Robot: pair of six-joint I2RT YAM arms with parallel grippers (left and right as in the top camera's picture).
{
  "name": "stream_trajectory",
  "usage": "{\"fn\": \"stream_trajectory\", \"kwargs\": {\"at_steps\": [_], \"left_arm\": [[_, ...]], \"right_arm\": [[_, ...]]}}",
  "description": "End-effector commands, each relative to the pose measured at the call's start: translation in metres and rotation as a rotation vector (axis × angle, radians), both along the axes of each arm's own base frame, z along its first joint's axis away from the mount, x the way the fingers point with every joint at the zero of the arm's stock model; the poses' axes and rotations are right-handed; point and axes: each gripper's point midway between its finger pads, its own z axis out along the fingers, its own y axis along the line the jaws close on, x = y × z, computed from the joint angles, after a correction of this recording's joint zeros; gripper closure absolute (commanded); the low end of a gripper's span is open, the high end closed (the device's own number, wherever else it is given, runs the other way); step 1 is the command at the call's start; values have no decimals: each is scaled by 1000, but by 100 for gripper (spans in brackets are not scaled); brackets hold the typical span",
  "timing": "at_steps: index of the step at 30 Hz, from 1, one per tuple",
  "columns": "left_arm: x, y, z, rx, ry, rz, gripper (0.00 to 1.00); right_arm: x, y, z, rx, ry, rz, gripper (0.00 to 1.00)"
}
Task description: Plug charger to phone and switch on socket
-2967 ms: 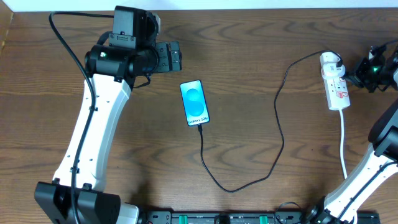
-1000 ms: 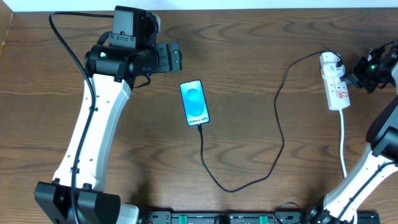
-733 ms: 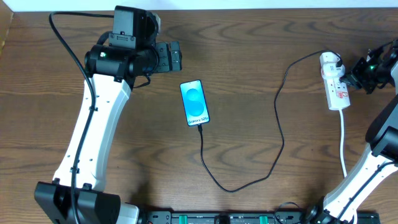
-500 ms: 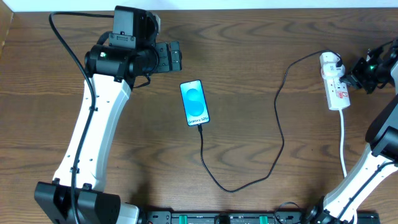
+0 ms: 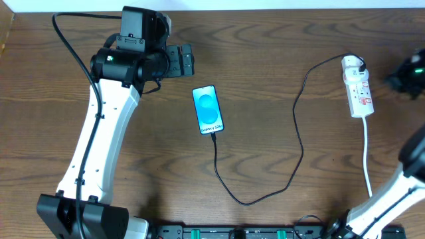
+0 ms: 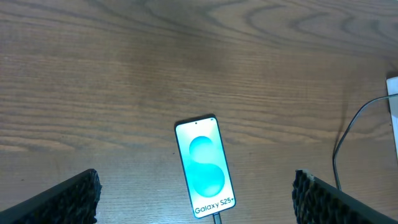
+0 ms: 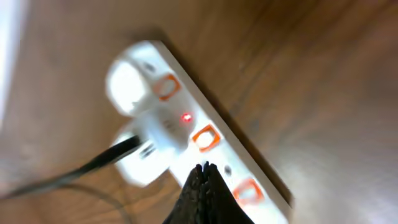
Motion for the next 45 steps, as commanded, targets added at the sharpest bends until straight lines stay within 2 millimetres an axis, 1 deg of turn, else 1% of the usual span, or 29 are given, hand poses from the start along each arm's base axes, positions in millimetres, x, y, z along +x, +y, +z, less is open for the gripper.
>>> {"fn": "stream_trajectory", "kwargs": {"at_steps": [1, 3, 5, 8, 10, 13, 16, 18, 21, 23, 26, 27, 28, 29, 31, 33, 45], "left_arm": [[-1, 5, 7, 11, -19, 9, 2], [-1, 5, 7, 11, -19, 9, 2], [-1, 5, 7, 11, -19, 9, 2], [-1, 5, 7, 11, -19, 9, 2], [-1, 5, 7, 11, -19, 9, 2], [-1, 5, 7, 11, -19, 9, 2], [-1, 5, 7, 11, -19, 9, 2], [-1, 5, 7, 11, -19, 9, 2], [-1, 5, 7, 10, -19, 8, 2], [-1, 5, 7, 11, -19, 9, 2], [-1, 5, 7, 11, -19, 9, 2], [-1, 5, 7, 11, -19, 9, 2], [-1, 5, 7, 11, -19, 8, 2], [-1, 5, 7, 11, -19, 8, 2], [-1, 5, 7, 11, -19, 9, 2], [-1, 5, 7, 11, -19, 9, 2], [-1, 5, 7, 11, -19, 8, 2]], "right_arm": [[-9, 1, 92, -104, -181, 32, 99], [-16, 10, 121, -149, -232, 63, 99], [-23, 24, 147, -195, -280, 111, 99], [-30, 55, 180, -257, -344, 199, 99], [-36, 84, 199, -293, -386, 282, 99], [-44, 124, 216, -337, -417, 390, 99], [-58, 159, 222, -366, -397, 455, 97], [-68, 178, 225, -385, -380, 494, 95], [-83, 197, 229, -438, -360, 533, 87], [-94, 205, 234, -465, -357, 551, 80], [-109, 215, 240, -471, -363, 574, 61], [-114, 217, 241, -469, -361, 577, 48], [-119, 218, 242, -466, -357, 579, 30], [-124, 218, 242, -461, -349, 576, 1], [-132, 219, 242, -455, -337, 577, 1], [-136, 219, 242, -453, -332, 578, 1], [-138, 219, 240, -450, -324, 579, 1]]}}
